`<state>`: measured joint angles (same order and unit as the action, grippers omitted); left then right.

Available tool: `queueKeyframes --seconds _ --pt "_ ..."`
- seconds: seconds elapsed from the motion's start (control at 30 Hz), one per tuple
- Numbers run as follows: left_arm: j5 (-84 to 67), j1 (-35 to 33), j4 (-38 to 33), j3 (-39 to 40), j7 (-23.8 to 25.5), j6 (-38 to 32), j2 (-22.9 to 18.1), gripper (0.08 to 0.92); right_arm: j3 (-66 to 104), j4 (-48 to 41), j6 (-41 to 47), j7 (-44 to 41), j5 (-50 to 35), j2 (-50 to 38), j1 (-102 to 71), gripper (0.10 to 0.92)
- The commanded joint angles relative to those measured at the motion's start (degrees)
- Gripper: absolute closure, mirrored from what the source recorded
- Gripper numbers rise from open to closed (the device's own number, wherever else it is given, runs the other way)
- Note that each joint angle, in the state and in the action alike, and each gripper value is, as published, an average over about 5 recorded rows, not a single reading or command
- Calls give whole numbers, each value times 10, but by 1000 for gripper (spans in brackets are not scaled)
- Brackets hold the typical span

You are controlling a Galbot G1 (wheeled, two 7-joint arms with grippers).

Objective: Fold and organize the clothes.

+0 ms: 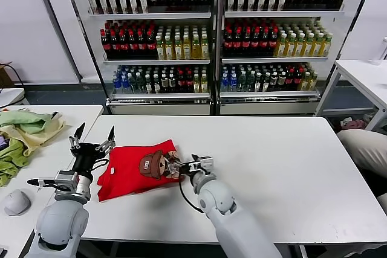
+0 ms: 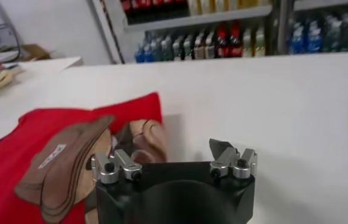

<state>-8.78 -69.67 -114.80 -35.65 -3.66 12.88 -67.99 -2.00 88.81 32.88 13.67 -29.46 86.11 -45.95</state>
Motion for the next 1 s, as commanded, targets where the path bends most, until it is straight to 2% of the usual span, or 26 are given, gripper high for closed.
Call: queueKeyframes --seconds 0.03,0.13,0.53,0.67,0.8,1.0 --pt "20 -11 5 -20 15 -18 8 177 -26 -89 4 -36 -22 34 43 210" --pt "20 -12 5 -20 16 -19 7 177 -24 -81 4 -41 -29 29 43 267" --pt "21 -10 17 -16 28 -42 7 177 -12 -44 2 -31 -32 19 41 611" --pt "48 -7 30 -16 28 -76 13 177 10 41 3 -20 -30 -19 31 732" --pt "85 -9 38 -15 26 -107 17 177 51 156 3 -9 -26 -107 -10 834" --pt "112 1 48 5 14 -145 6 177 159 296 5 -18 -50 -249 -172 866"
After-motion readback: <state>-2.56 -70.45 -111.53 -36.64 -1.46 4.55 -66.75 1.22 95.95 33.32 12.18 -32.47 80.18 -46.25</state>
